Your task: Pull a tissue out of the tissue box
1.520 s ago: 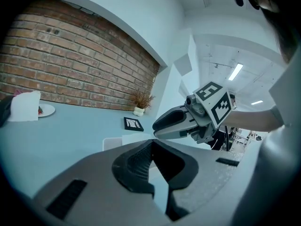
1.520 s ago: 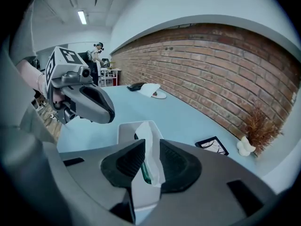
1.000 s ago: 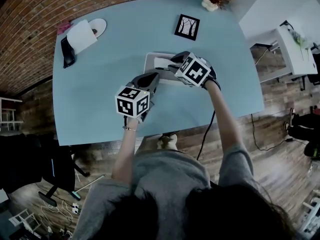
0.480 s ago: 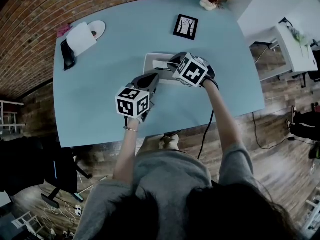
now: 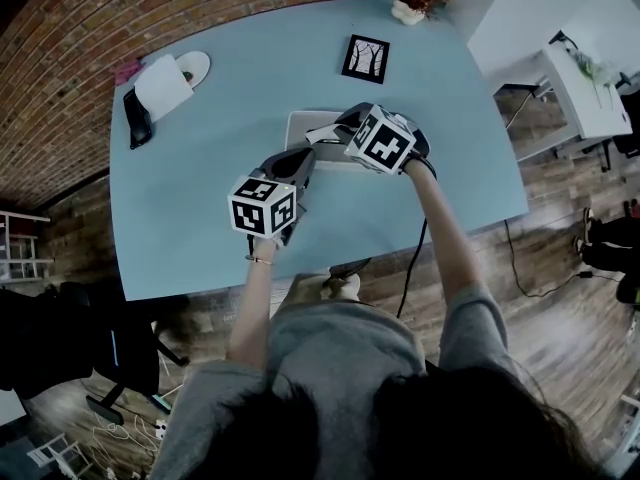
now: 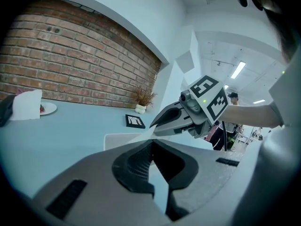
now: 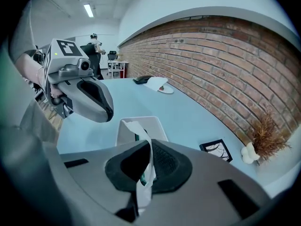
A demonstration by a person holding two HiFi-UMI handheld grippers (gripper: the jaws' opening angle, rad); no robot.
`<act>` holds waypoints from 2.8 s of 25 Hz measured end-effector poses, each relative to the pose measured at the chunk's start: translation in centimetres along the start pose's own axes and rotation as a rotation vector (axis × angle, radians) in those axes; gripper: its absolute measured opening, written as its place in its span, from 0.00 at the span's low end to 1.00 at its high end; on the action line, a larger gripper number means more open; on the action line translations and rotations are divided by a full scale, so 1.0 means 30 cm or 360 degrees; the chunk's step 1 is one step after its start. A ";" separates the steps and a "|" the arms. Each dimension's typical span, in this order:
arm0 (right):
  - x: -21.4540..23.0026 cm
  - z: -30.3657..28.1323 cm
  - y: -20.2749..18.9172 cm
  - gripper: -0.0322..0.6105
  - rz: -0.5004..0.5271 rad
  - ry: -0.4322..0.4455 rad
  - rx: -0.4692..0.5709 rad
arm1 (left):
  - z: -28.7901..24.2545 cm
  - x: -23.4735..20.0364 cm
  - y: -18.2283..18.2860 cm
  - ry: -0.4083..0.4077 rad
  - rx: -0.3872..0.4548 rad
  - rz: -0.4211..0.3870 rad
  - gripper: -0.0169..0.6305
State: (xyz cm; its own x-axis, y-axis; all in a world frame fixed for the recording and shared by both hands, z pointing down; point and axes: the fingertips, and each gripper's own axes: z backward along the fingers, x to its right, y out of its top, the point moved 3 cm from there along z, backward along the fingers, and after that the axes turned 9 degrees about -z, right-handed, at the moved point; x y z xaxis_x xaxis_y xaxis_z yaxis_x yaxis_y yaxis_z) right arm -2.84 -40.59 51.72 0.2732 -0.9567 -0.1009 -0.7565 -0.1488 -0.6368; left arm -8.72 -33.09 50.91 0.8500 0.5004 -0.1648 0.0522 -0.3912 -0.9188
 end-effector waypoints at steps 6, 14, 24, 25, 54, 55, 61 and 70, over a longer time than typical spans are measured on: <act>-0.011 0.049 0.014 0.05 -0.0019 -0.0040 0.0045 | 0.026 0.024 0.018 -0.0006 0.0026 -0.0023 0.03; -0.022 0.129 0.040 0.05 -0.0033 -0.0100 0.0115 | 0.056 0.063 0.052 -0.0024 0.0059 -0.0070 0.03; -0.071 0.224 0.051 0.05 -0.0034 -0.0178 0.0196 | 0.121 0.132 0.092 -0.0020 0.0128 -0.0128 0.03; -0.075 0.231 0.050 0.05 -0.0033 -0.0190 0.0200 | 0.129 0.137 0.093 -0.0016 0.0134 -0.0130 0.03; -0.142 0.489 0.049 0.05 -0.0169 -0.0431 0.0601 | 0.231 0.286 0.160 0.0010 0.0376 -0.0238 0.03; -0.146 0.502 0.050 0.05 -0.0179 -0.0433 0.0627 | 0.232 0.293 0.164 0.0010 0.0387 -0.0242 0.03; -0.179 0.557 0.033 0.05 -0.0226 -0.0454 0.0749 | 0.256 0.329 0.177 0.0004 0.0461 -0.0273 0.03; -0.231 0.606 -0.027 0.05 -0.0396 -0.0490 0.1000 | 0.306 0.361 0.180 0.0002 0.0544 -0.0325 0.03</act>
State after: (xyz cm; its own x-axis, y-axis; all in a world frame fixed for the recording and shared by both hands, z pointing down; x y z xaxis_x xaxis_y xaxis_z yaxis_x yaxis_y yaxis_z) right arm 6.69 -29.30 39.03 0.6165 -0.7860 -0.0474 -0.1929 -0.0924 -0.9768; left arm -4.06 -22.71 40.87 0.8408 0.5402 0.0342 0.0431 -0.0039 -0.9991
